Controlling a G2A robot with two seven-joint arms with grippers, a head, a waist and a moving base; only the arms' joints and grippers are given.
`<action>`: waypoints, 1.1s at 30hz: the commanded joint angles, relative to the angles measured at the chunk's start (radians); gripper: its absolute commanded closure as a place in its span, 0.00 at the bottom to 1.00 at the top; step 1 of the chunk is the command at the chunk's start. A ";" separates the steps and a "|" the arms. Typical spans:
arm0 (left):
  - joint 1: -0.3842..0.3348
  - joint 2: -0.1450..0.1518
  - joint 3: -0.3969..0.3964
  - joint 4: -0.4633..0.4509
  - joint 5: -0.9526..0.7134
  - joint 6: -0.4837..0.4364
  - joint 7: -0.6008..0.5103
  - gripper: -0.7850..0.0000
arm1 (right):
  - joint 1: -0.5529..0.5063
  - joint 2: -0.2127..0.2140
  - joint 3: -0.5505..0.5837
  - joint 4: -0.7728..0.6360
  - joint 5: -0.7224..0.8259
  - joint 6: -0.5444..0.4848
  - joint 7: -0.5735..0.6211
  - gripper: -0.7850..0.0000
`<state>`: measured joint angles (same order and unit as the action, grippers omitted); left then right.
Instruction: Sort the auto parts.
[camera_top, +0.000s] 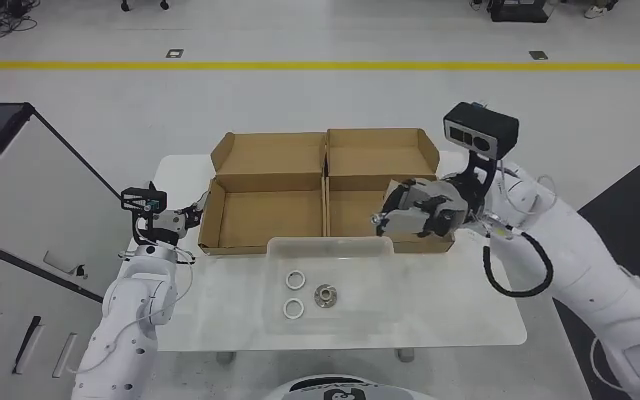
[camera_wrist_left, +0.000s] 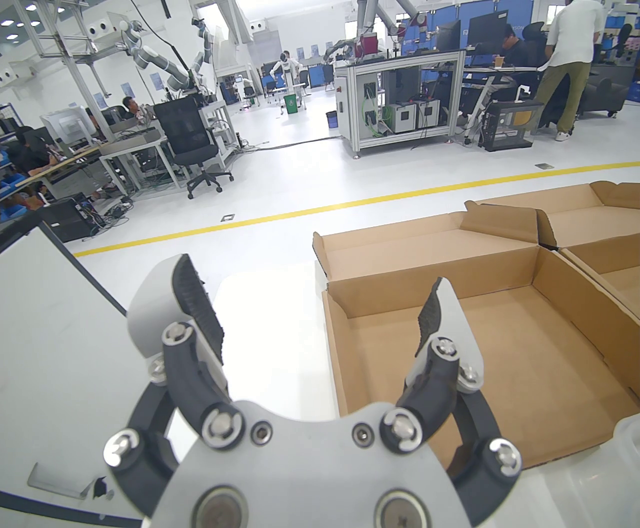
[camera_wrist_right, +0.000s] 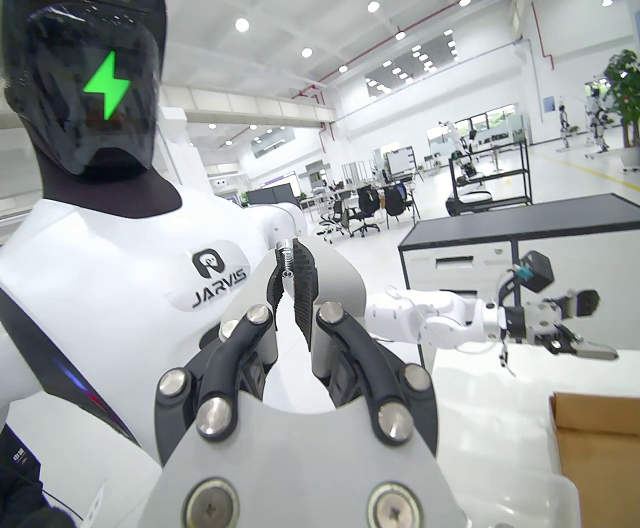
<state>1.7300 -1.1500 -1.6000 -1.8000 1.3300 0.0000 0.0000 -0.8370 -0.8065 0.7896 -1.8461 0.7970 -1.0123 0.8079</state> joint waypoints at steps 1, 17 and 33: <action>0.000 0.000 0.000 0.000 0.000 0.000 0.000 0.00 | 0.012 -0.014 0.001 -0.013 0.039 0.000 0.000 1.00; 0.000 0.000 0.000 0.000 0.000 0.000 0.000 0.00 | 0.062 -0.110 -0.025 -0.068 0.239 0.000 0.000 1.00; 0.000 0.000 0.000 0.000 0.000 0.000 0.000 0.00 | 0.020 -0.150 0.004 -0.169 0.299 0.000 -0.045 1.00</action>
<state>1.7300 -1.1500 -1.6000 -1.8000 1.3300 0.0000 0.0000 -0.8128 -0.9494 0.7866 -2.0060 1.0751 -1.0128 0.7625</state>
